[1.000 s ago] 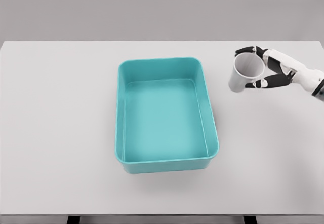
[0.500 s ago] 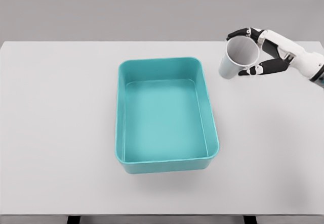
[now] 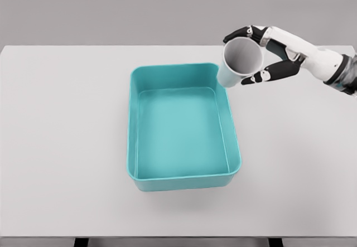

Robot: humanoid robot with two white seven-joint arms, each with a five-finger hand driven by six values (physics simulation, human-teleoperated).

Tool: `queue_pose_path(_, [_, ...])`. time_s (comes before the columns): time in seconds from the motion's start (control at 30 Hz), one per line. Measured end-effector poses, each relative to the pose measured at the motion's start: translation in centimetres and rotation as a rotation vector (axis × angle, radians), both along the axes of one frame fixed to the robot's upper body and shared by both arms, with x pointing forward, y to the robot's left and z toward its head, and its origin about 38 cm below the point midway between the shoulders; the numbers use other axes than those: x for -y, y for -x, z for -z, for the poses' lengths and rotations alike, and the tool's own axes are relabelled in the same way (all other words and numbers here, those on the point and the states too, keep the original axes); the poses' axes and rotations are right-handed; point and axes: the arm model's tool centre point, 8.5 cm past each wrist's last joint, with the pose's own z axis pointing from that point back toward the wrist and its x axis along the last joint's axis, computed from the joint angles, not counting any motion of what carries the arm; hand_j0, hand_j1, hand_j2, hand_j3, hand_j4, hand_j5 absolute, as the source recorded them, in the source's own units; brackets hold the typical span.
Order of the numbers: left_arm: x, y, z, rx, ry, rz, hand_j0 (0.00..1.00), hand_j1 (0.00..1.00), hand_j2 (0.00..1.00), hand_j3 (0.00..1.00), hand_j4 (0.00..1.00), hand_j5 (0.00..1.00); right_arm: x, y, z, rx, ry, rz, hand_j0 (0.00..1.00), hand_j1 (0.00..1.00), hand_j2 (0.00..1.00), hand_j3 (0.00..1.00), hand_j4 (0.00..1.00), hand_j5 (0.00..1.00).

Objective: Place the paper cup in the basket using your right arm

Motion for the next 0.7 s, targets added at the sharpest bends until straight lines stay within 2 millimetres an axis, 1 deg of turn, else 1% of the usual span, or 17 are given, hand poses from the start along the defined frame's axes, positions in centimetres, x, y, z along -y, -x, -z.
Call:
queue_pose_path(0.37, [0.0,0.0,0.0,0.0,0.0,0.0,1.0,1.0,1.0,1.0,1.0,1.0,-4.8,0.4,1.9,-0.01,0.006,-0.092,0.78,0.78,0.78,0.78,0.78,0.78])
queue_pose_path(0.53, [0.0,0.0,0.0,0.0,0.0,0.0,1.0,1.0,1.0,1.0,1.0,1.0,-6.4,0.5,2.7,-0.014,0.011,-0.117,0.78,0.78,0.78,0.78,0.78,0.78])
queue_pose_path(0.7, [0.0,0.0,0.0,0.0,0.0,0.0,1.0,1.0,1.0,1.0,1.0,1.0,-7.3,0.5,3.5,-0.019,0.026,-0.128,0.78,0.78,0.78,0.78,0.78,0.78])
